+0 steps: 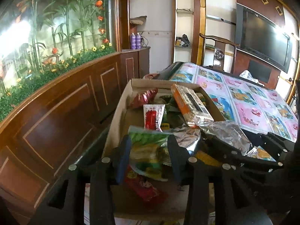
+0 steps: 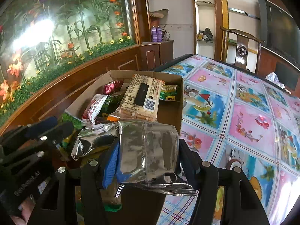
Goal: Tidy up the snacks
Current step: 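Lower both bags into the box and open both grippers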
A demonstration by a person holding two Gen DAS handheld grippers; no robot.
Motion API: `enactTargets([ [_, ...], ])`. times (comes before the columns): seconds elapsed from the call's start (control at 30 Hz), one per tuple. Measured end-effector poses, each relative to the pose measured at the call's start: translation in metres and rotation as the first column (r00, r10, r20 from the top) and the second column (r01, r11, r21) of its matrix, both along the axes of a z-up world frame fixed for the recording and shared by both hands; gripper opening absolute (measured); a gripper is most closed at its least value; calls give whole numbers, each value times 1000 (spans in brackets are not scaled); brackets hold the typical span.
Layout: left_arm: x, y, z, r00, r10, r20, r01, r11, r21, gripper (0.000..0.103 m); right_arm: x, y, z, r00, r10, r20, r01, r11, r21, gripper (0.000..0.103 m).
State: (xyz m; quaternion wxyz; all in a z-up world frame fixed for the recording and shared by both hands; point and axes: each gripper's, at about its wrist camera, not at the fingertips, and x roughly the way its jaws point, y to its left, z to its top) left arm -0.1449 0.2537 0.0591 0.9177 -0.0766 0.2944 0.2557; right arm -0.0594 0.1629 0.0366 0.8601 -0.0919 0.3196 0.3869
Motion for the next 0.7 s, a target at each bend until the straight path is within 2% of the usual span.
enactTargets([
  [0.17, -5, -1, 8, 1000, 5, 20, -5, 1000, 5, 46, -6, 4, -1, 999, 49, -5, -49, 999, 0, 67],
  [0.33, -9, -4, 13, 1000, 3, 31, -3, 1000, 9, 54, -12, 5, -2, 995, 94, -19, -94, 996, -4, 74],
  [0.4, -11, -4, 14, 999, 6, 33, -6, 1000, 9, 64, -13, 1, 1, 996, 91, -1, -91, 996, 1, 75],
  [0.57, -14, -6, 22, 999, 6, 50, -7, 1000, 19, 78, -17, -22, 14, 997, 74, 25, -75, 996, 54, 81],
  [0.7, -17, -11, 29, 997, -5, 71, 2, 999, 32, 94, -23, -46, 27, 996, 41, 79, -49, 994, 101, 92],
])
